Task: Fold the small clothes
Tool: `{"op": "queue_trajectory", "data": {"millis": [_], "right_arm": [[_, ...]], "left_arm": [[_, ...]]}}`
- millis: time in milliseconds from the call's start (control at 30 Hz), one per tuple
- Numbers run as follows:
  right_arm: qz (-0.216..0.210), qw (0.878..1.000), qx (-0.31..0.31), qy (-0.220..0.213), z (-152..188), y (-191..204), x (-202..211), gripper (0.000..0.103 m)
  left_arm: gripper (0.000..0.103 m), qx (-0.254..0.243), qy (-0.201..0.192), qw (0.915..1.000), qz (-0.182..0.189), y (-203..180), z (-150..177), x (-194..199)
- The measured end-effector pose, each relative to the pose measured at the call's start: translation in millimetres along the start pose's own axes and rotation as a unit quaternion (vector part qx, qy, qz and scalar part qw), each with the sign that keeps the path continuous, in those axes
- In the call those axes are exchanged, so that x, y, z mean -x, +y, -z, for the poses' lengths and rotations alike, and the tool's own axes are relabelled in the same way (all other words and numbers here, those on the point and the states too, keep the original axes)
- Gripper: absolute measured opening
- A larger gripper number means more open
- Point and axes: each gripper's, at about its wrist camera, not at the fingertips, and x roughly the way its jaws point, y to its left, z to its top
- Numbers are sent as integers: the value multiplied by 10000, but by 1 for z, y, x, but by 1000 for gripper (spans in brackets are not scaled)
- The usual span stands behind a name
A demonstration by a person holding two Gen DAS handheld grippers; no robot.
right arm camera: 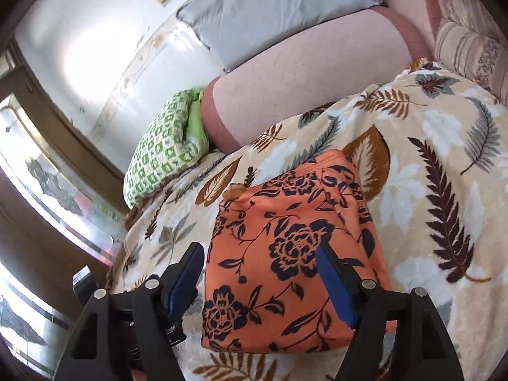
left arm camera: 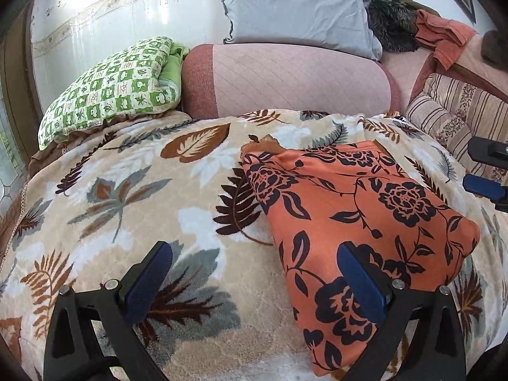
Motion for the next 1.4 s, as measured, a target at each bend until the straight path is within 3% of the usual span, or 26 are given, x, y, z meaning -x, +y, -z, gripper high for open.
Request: {"op": "queue_trajectory", "data": {"millis": [167, 433, 867, 1067, 1267, 1400], "right_arm": [[-49, 9992, -384, -73, -2, -28, -5, 76], [133, 9988, -473, -22, -8, -51, -9, 76], [-86, 9950, -990, 68, -19, -110, 1, 77], [-377, 9902, -1204, 599, -18, -126, -21, 77], [-695, 9842, -1433, 773, -24, -137, -44, 78], [-463, 9828, -1481, 1001, -26, -138, -67, 78]], "left_arm": [[103, -26, 11, 10000, -46, 0, -1, -3], [103, -150, 34, 9999, -42, -2, -2, -7], [103, 59, -2, 9942, 1070, 12, -28, -8], [103, 191, 401, 9831, 1774, 11, -32, -26], [103, 168, 673, 9770, 2015, -1, -29, -39], [103, 81, 678, 9761, 2064, -8, -29, -40]]}}
